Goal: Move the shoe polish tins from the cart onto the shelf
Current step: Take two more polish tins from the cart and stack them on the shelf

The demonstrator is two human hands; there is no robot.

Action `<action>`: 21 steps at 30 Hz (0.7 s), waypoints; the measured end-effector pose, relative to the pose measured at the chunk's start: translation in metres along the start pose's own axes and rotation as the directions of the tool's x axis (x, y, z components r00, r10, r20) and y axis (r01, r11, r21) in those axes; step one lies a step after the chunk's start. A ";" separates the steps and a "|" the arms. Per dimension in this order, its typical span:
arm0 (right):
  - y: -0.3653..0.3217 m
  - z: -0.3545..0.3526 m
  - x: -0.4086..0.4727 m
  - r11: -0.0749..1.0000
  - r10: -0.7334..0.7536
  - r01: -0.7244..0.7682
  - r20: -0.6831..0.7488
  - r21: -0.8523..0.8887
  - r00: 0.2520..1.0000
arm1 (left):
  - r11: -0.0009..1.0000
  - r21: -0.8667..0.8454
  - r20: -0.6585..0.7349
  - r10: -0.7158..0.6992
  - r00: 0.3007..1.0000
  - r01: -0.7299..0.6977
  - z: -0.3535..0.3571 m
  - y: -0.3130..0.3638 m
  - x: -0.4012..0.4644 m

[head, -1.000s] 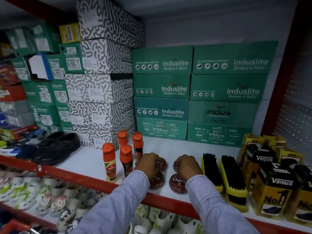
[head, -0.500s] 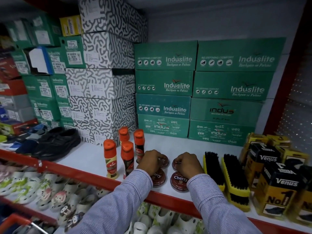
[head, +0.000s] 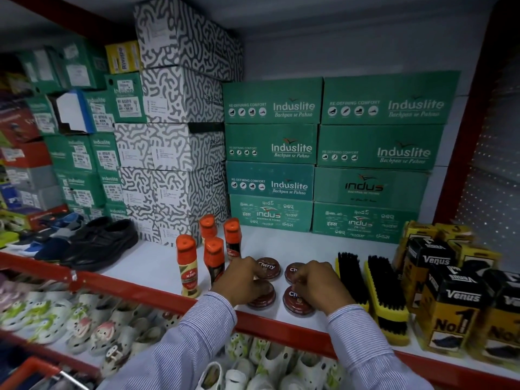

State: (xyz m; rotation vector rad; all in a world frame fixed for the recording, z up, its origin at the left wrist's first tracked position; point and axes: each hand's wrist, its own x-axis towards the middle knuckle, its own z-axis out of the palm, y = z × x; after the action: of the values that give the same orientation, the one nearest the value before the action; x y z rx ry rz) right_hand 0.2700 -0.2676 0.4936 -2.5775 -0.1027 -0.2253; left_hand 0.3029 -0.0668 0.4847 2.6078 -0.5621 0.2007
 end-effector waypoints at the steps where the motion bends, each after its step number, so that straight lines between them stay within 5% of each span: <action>1: -0.001 0.001 -0.006 1.000 -0.003 0.003 0.031 -0.018 1.000 | 1.000 0.002 0.032 0.002 0.999 -0.002 0.000 -0.001 -0.004; 21: -0.014 0.004 -0.031 1.000 -0.006 0.005 0.076 0.014 0.997 | 0.996 -0.067 0.054 -0.048 0.997 0.051 0.006 0.006 -0.024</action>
State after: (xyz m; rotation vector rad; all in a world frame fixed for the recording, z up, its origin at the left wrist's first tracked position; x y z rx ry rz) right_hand 0.2383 -0.2542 0.4918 -2.5728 -0.1383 -0.1286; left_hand 0.2790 -0.0660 0.4767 2.5637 -0.5126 0.0955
